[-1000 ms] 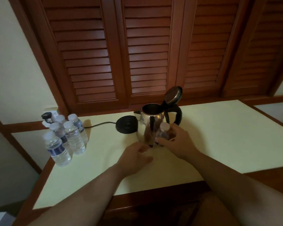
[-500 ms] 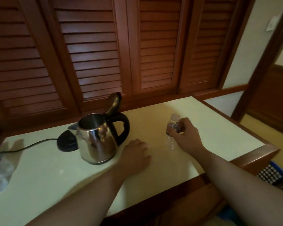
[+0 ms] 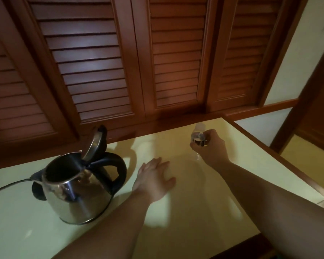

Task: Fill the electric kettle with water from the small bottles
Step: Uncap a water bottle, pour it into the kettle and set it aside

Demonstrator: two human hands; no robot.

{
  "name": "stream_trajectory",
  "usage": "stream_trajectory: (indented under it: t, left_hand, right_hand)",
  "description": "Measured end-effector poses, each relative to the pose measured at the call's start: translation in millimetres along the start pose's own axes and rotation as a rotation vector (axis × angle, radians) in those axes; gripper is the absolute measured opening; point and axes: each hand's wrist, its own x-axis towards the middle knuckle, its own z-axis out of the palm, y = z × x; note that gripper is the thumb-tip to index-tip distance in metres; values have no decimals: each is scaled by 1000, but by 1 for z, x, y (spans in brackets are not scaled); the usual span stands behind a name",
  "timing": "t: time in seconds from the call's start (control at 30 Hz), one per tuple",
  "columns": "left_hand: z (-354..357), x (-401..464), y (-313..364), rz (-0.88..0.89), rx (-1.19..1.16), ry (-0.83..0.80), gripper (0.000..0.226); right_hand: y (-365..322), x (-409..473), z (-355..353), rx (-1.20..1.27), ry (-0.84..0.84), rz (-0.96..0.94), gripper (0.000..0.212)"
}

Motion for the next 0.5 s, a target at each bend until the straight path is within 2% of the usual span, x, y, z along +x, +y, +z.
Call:
stream_trajectory:
  t: [0.17, 0.3, 0.43, 0.5]
  left_hand:
    - [4, 2, -4, -3, -34, 12, 76]
    - [5, 2, -5, -5, -48, 18, 76]
    - [6, 2, -6, 12, -42, 37, 78]
    - [8, 1, -7, 13, -53, 67, 78]
  right_hand:
    - [13, 36, 17, -52, -40, 31, 55]
    - [21, 46, 29, -68, -73, 125, 63]
    - [23, 27, 36, 41, -22, 280, 102]
    - [19, 6, 37, 76, 15, 313, 102]
